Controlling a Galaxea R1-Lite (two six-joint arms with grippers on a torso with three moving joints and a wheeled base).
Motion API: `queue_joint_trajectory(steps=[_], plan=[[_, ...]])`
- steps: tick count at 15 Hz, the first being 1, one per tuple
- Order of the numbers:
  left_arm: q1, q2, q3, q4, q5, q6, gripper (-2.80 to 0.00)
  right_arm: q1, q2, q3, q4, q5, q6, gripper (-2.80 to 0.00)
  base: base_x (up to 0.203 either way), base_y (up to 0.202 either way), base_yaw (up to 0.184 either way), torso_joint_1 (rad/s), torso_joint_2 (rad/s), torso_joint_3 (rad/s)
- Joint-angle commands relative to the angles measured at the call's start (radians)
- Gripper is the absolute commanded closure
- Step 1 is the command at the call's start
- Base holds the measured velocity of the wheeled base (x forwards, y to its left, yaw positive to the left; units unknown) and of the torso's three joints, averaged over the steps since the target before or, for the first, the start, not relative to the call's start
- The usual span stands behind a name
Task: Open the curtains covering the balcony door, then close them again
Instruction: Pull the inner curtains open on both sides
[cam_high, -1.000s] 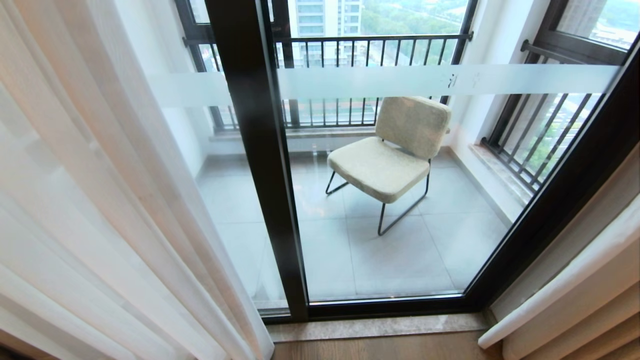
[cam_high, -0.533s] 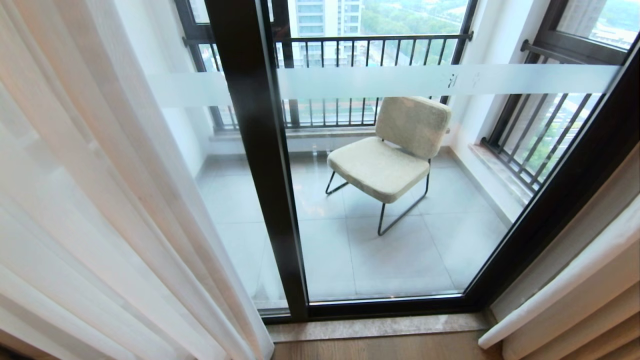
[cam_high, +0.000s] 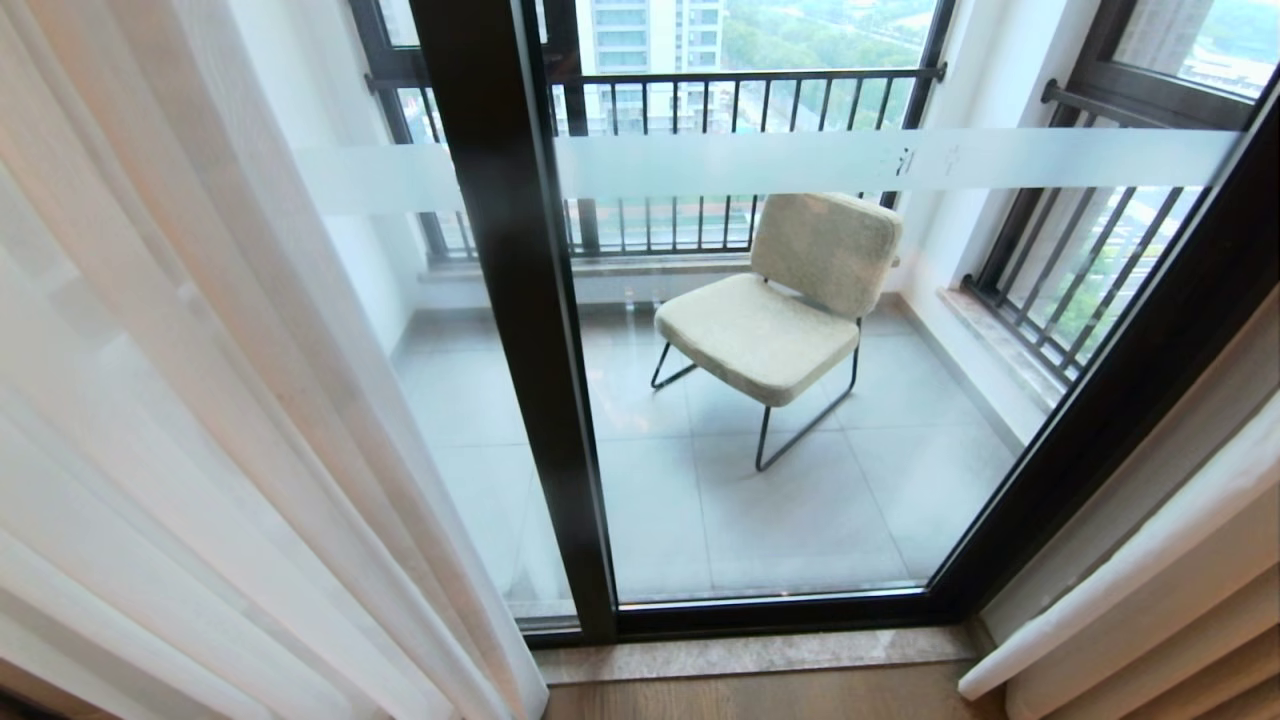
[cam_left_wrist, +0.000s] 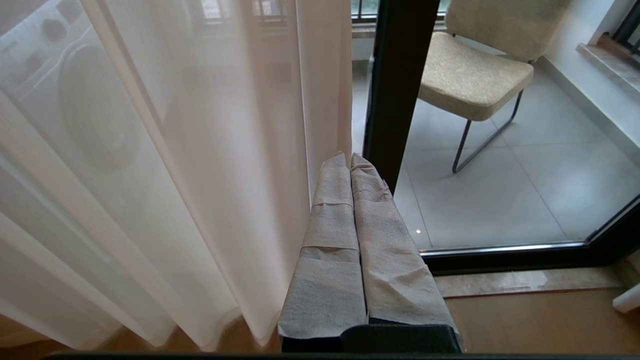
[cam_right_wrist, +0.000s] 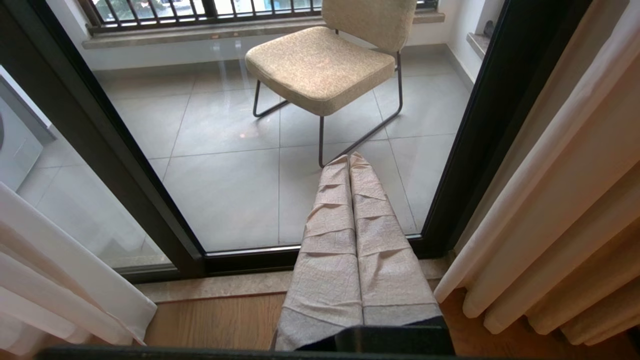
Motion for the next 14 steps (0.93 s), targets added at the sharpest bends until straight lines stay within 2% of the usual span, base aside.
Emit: queue_joint_trajectory(steps=[1,14], plan=[[-0.001,0.0,0.0,-0.001,0.0,0.001,0.0,0.001,0.002,0.0,0.0,0.0,0.001,0.0,0.0,0.0,0.0,0.0,0.0,0.0],[0.0,0.0,0.0,-0.001,0.0,-0.002,0.0,0.001,0.002,0.0,0.0,0.0,0.001,0.0,0.0,0.0,0.0,0.0,0.0,0.0]])
